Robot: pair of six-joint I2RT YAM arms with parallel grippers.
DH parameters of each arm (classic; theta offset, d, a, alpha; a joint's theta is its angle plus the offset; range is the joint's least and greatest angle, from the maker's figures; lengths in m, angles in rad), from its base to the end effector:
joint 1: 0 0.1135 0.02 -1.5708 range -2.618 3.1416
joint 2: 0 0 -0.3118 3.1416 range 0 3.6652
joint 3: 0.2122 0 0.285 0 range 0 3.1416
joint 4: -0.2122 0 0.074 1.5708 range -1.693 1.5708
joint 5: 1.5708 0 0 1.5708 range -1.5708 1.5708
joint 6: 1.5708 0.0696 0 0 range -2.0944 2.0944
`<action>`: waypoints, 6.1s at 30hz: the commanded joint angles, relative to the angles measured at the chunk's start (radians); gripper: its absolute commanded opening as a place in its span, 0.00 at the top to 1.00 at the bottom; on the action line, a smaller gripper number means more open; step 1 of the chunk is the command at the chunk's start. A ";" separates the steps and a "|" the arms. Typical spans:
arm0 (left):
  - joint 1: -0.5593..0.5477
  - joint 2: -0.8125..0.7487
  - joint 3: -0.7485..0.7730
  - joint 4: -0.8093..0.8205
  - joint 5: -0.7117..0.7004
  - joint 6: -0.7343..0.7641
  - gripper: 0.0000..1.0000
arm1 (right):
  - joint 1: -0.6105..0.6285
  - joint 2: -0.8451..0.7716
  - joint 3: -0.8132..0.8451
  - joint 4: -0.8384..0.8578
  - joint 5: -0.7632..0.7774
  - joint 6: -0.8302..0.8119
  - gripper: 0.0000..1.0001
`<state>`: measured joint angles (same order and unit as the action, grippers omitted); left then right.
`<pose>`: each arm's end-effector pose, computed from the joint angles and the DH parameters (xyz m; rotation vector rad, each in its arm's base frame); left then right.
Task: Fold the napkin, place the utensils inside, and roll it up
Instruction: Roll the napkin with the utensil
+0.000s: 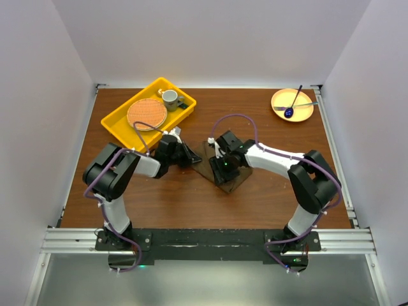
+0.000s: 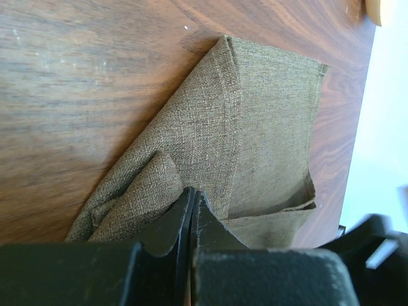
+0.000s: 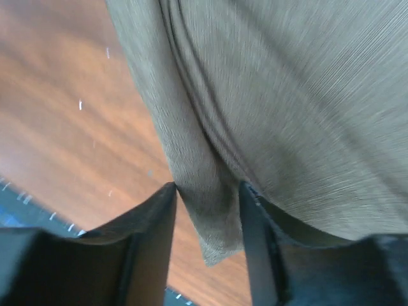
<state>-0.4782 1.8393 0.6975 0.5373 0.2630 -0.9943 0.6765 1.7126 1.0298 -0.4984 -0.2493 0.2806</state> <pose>0.3374 -0.1953 0.1055 -0.4465 2.3374 -1.0690 0.2792 0.2462 0.1621 -0.6304 2.7843 0.5767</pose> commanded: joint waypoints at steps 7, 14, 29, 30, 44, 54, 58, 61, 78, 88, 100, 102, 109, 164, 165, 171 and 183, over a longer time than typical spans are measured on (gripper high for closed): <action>0.013 0.072 0.003 -0.207 -0.045 0.077 1.00 | 0.150 0.005 0.236 -0.091 0.438 -0.101 0.35; 0.015 0.066 0.016 -0.232 -0.044 0.083 1.00 | 0.195 0.074 0.213 -0.003 0.420 -0.109 0.34; 0.020 -0.037 0.033 -0.281 -0.051 0.129 1.00 | 0.166 0.166 0.110 0.135 0.231 -0.092 0.96; 0.020 -0.085 0.028 -0.284 -0.063 0.140 1.00 | 0.147 0.168 0.099 0.144 0.201 -0.087 1.00; 0.021 -0.538 -0.029 -0.536 -0.158 0.197 0.50 | -0.055 0.269 -0.033 0.538 -0.427 0.159 1.00; 0.021 -0.381 -0.153 -0.320 -0.054 0.025 0.34 | -0.077 0.335 -0.109 0.802 -0.578 0.342 1.00; 0.020 -0.347 -0.159 -0.272 -0.083 -0.010 0.34 | -0.078 0.334 -0.112 0.811 -0.593 0.350 1.00; 0.021 -0.302 -0.164 -0.237 -0.090 -0.038 0.34 | -0.080 0.326 -0.112 0.807 -0.601 0.347 1.00; 0.021 -0.225 -0.108 -0.292 -0.140 0.124 0.97 | -0.078 0.085 -0.063 0.342 -0.374 0.117 0.59; 0.015 -0.265 -0.148 -0.292 -0.102 0.082 1.00 | -0.020 -0.217 -0.212 0.247 -0.064 0.224 0.49; -0.097 -0.273 0.019 -0.760 -0.216 -0.176 1.00 | 0.421 -0.174 -0.008 0.166 0.689 0.178 0.25; -0.106 -0.272 0.030 -0.790 -0.200 -0.213 1.00 | 0.457 -0.133 0.028 0.162 0.745 0.169 0.24; -0.128 -0.314 0.042 -0.859 -0.199 -0.280 1.00 | 0.584 0.036 0.104 0.250 0.907 0.134 0.23; -0.117 -0.881 -0.254 -0.553 -0.288 0.059 0.23 | 0.186 0.050 -0.528 1.106 -0.091 0.374 1.00; -0.117 -0.856 -0.263 -0.501 -0.230 0.054 0.26 | 0.167 0.079 -0.527 1.164 -0.132 0.385 1.00; -0.112 -0.709 -0.263 -0.312 -0.114 0.048 0.51 | 0.034 0.375 -0.572 1.559 -0.415 0.580 1.00; -0.040 -0.566 -0.222 -0.244 -0.059 0.097 0.70 | 0.009 0.325 -0.562 1.300 -0.323 0.485 1.00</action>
<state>-0.5388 1.2491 0.4324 0.2150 0.1604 -0.9321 0.6800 2.0819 0.4942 1.3334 -0.6483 0.9375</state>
